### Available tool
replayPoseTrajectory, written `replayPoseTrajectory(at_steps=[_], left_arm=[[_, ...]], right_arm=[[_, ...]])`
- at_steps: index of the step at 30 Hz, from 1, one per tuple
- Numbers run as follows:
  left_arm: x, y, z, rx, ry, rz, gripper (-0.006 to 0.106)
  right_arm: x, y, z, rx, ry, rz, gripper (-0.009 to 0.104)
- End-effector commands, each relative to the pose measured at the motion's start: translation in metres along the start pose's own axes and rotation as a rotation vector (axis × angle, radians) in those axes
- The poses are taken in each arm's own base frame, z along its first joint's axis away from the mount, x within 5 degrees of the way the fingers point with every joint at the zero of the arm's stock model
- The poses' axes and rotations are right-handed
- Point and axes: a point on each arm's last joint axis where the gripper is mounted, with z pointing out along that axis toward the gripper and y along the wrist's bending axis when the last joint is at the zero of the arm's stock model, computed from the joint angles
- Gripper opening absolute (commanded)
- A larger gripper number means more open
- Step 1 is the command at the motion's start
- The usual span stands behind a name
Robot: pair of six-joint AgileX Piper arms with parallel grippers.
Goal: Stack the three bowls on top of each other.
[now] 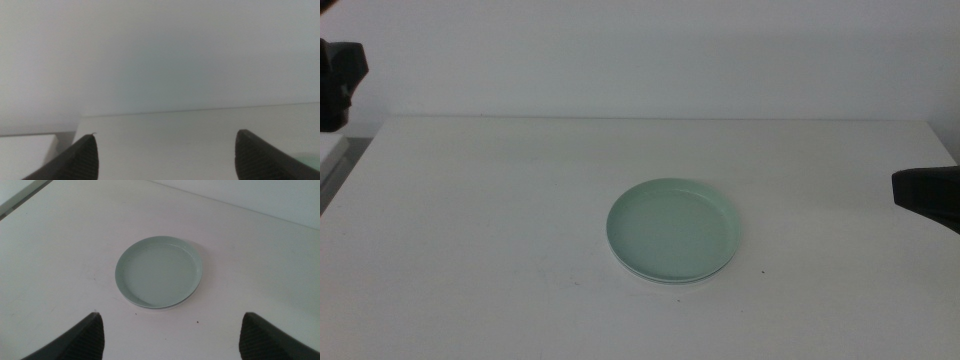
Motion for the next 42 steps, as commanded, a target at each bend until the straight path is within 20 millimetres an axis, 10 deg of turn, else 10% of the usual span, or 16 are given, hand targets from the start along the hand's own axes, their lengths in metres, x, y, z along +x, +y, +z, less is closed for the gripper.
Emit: replayPoseTrajectory(at_steps=[1, 31, 42], left_arm=[[-0.001, 0.001, 0.000, -0.010, -0.016, 0.025, 0.094], [-0.003, 0.034, -0.020, -0.135, -0.055, 0.132, 0.094], [-0.003, 0.034, -0.020, -0.135, -0.055, 0.132, 0.094]], right_arm=[[0.001, -0.001, 0.000, 0.005, -0.005, 0.000, 0.093], [0.003, -0.006, 0.000, 0.057, -0.009, -0.028, 0.093], [0.063, -0.041, -0.019, 0.547, -0.623, 0.012, 0.093]])
